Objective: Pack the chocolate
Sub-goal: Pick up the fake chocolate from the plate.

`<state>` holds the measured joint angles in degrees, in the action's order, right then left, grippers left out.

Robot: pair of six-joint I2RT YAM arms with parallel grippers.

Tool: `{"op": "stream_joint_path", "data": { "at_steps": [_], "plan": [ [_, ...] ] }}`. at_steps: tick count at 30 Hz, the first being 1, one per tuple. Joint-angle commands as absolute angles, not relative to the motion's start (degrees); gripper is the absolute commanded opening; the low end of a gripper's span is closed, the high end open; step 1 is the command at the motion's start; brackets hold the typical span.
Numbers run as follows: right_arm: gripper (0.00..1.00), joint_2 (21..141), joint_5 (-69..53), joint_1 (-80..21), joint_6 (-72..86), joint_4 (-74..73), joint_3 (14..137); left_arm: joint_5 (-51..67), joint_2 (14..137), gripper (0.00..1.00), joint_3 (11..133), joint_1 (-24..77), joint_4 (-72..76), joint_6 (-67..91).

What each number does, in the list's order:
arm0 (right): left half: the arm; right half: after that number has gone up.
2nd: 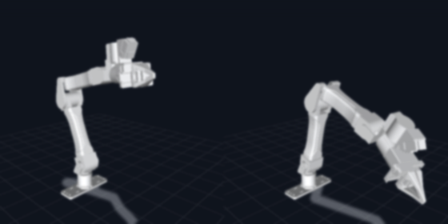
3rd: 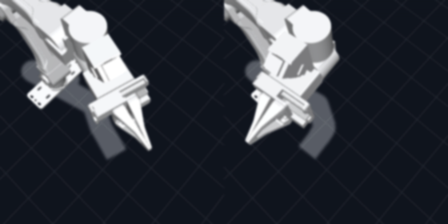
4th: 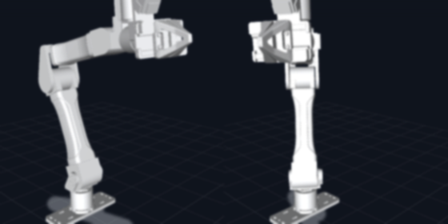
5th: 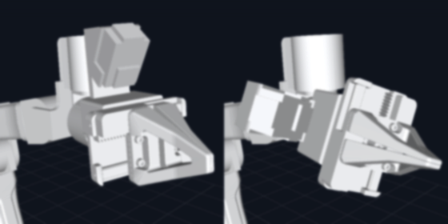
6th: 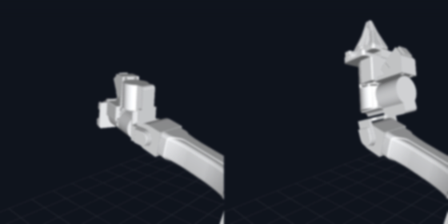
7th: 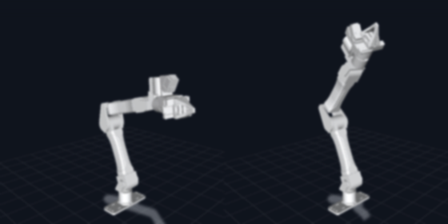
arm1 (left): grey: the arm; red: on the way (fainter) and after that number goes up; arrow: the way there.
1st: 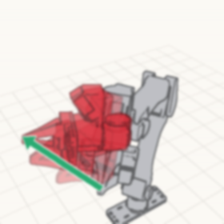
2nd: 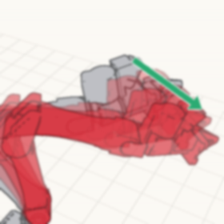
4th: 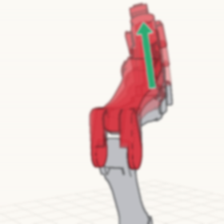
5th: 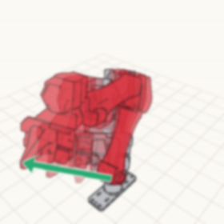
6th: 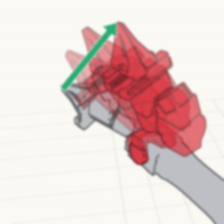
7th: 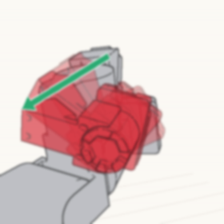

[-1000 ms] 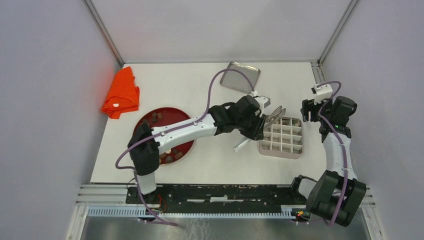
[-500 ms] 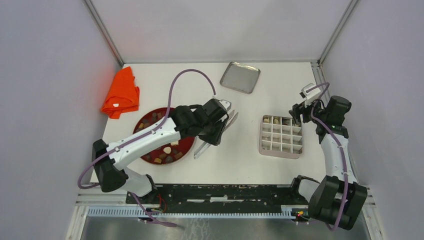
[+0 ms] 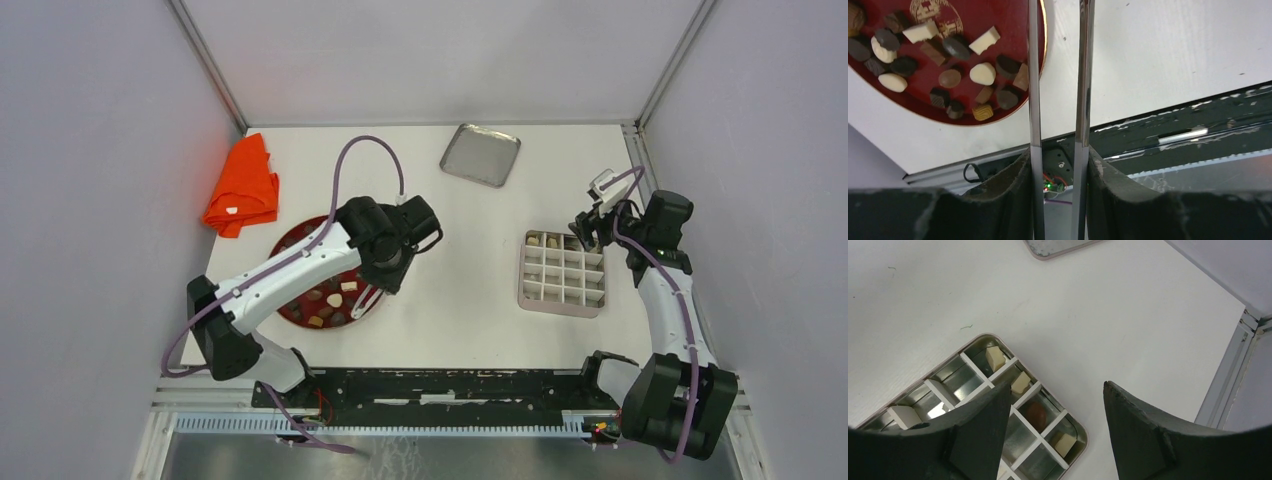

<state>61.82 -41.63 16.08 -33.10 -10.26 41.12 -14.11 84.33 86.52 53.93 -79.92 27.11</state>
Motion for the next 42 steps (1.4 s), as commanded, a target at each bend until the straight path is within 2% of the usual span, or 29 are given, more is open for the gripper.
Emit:
{"op": "stream_joint_path", "data": {
  "at_steps": [1, 5, 12, 20, 23, 28, 36, 42],
  "plan": [
    [0.73, 61.9, -43.7, 15.2, -34.4, -10.6, 42.4, -16.4, 84.6, 0.42, 81.7, 53.3, -83.6, 33.0],
    [0.74, 61.8, -43.8, 15.0, -34.2, -10.9, 42.6, -12.7, 78.5, 0.42, 77.3, 50.5, -79.3, 36.5],
    [0.74, 62.2, -44.0, 14.7, -33.9, -10.9, 42.6, -5.4, 66.5, 0.42, 63.6, 40.0, -73.2, 37.3],
    [0.74, 63.0, -43.8, 14.5, -33.7, -11.0, 42.6, -7.7, 65.0, 0.43, 60.3, 36.9, -74.4, 36.0],
    [0.74, 63.1, -43.7, 14.4, -33.8, -11.0, 42.6, -8.3, 66.0, 0.39, 60.4, 36.6, -76.1, 35.7],
    [0.74, 63.6, -43.3, 14.3, -33.8, -11.0, 42.7, -3.5, 64.3, 0.24, 60.6, 36.6, -78.0, 36.2],
    [0.74, 63.8, -42.8, 14.2, -34.0, -11.1, 42.8, -1.1, 63.6, 0.19, 56.9, 36.6, -78.3, 35.7],
    [0.74, 64.0, -42.6, 14.2, -34.2, -11.4, 42.9, -1.8, 64.2, 0.19, 55.8, 36.6, -78.7, 35.2]
  ]
}}
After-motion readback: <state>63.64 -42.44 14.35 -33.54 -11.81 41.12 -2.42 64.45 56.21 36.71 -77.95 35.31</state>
